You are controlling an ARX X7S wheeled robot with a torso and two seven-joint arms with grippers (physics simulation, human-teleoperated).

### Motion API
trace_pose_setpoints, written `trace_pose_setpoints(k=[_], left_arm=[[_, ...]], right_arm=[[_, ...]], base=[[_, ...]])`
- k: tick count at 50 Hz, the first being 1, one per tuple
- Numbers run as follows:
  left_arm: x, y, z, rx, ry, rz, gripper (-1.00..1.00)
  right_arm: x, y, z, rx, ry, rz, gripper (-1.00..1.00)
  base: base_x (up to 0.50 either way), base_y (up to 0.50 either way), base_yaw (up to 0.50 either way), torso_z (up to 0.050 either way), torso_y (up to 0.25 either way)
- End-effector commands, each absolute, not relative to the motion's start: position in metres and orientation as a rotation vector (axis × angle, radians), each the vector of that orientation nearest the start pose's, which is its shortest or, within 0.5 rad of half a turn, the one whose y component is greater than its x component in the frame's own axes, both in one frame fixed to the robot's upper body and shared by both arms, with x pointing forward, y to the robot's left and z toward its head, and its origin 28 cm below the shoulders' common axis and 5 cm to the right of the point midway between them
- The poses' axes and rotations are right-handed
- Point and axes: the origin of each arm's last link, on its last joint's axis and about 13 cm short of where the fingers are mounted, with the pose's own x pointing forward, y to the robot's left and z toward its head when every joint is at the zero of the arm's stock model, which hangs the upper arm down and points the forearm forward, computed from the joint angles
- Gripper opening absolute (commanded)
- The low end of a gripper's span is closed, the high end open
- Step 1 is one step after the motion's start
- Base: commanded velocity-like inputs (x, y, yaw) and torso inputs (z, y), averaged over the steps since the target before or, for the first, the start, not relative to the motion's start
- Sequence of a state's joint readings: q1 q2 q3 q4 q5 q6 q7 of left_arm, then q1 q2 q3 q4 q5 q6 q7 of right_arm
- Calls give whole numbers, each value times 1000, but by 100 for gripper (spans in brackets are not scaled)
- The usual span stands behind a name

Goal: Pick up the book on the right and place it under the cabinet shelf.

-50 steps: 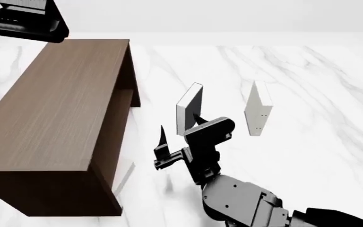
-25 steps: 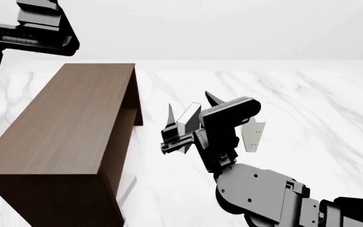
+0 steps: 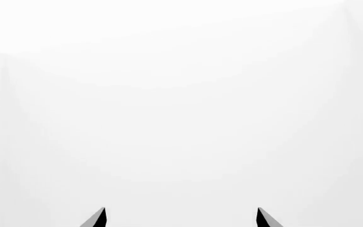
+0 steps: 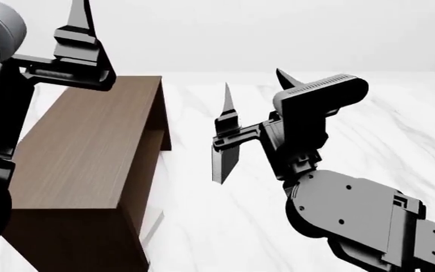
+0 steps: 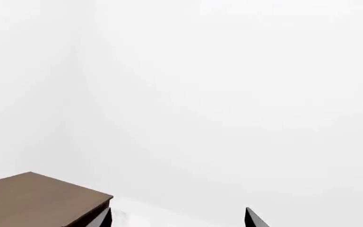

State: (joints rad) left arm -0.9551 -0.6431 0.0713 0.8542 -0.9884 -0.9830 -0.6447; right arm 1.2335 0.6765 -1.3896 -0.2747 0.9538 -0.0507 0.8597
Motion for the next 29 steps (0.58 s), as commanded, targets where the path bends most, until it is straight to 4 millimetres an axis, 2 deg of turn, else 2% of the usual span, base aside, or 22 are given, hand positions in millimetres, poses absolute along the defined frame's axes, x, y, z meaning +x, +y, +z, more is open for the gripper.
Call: trace_pose_setpoints(k=[1, 3, 19, 29], left_arm=[[208, 237, 303, 166, -580, -54, 100], [208, 237, 302, 162, -582, -55, 100], [207, 236, 302, 165, -592, -71, 100], [206, 235, 304, 168, -597, -75, 100]], right_arm=[[271, -68, 231, -122, -400, 244, 100], [270, -70, 235, -124, -409, 237, 100], [253, -86, 273, -122, -499, 199, 100], [242, -94, 289, -130, -539, 180, 100]], base=[[0, 0, 0, 0, 186], [0, 0, 0, 0, 165], [0, 0, 0, 0, 0], [0, 0, 0, 0, 0]])
